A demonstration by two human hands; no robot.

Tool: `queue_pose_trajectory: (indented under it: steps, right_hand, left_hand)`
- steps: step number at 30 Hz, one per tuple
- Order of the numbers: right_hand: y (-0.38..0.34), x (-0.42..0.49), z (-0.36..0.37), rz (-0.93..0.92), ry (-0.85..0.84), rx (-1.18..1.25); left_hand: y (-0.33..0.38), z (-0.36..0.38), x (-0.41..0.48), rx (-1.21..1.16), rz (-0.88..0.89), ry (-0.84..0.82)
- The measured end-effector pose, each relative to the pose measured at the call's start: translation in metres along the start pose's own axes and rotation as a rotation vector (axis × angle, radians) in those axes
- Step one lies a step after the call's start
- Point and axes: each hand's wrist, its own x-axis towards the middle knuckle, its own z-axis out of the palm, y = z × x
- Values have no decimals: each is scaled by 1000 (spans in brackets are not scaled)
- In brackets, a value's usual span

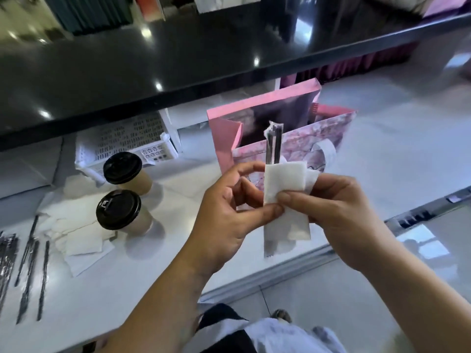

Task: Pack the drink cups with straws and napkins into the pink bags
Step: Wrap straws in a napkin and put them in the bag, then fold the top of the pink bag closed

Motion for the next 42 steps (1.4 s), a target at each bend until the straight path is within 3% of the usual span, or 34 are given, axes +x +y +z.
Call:
queue_pose_trajectory:
  steps: [3,6,9,12,14,19,24,27,32,35,39,42]
  right_hand:
    - [-15,12,-11,-28,-34,27]
    - [-30,29,-17,-101,-54,-1]
    - [-51,52,-24,-228,7,-34]
    - [-76,78,-35,-410,109,-137]
    - [-90,95,-41,-522,163,-252]
    - [-100,129,-39,-681,109,-648]
    - [-87,158,-39,-621,-217,-1028]
    - [-83,173,-38,-512,-425,-1280]
    - [-67,187,-31,-301,-721,-1813]
    - [-54,189,-33,-366,-791,-1864]
    - [-56,188,-41,-215,-953,-1753]
    - [-74,190,-54,-244,-849,-1624]
  left_hand:
    - [12,10,12,45,60,48]
    - [24,9,30,40,92,-9]
    - [35,-13,49,85,186,30]
    - [39,-44,74,466,313,203]
    - [36,-58,94,667,277,238]
    - [23,-60,127,991,46,-92]
    - [17,-65,131,1053,-14,-230]
    - [20,-65,130,941,-112,-263]
    - [14,-66,123,880,-80,-262]
    - [15,-63,121,885,-115,-266]
    - [16,-59,123,920,-130,-250]
    - [18,-58,126,937,-136,-237]
